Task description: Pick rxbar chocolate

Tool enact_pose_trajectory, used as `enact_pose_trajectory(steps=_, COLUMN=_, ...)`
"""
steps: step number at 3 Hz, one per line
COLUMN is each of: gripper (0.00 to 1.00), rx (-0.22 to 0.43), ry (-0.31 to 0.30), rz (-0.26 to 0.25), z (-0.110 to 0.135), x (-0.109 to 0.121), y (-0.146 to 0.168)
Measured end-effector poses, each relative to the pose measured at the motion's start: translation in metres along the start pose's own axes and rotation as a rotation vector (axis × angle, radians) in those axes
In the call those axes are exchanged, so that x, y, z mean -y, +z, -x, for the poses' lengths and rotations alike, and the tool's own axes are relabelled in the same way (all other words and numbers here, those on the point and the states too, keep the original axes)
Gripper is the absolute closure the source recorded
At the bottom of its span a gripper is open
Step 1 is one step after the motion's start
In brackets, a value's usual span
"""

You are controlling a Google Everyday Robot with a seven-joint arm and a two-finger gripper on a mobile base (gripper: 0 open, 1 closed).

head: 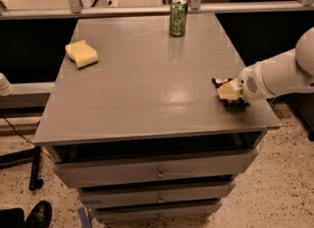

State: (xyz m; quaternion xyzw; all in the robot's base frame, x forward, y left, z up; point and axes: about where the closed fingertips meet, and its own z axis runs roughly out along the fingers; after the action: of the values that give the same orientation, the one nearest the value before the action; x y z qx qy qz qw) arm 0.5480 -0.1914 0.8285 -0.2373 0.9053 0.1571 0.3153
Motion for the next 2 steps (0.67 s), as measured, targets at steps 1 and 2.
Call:
enact_pose_trajectory(steps=1, gripper=1.00, rx=0.000, ry=0.000, rz=0.000, z=0.0000, x=0.0000, y=0.0000)
enact_pose_trajectory(steps=2, gripper=0.83, rx=0.000, ry=0.000, rz=0.000, z=0.0001, x=0.0000, y=-0.0001)
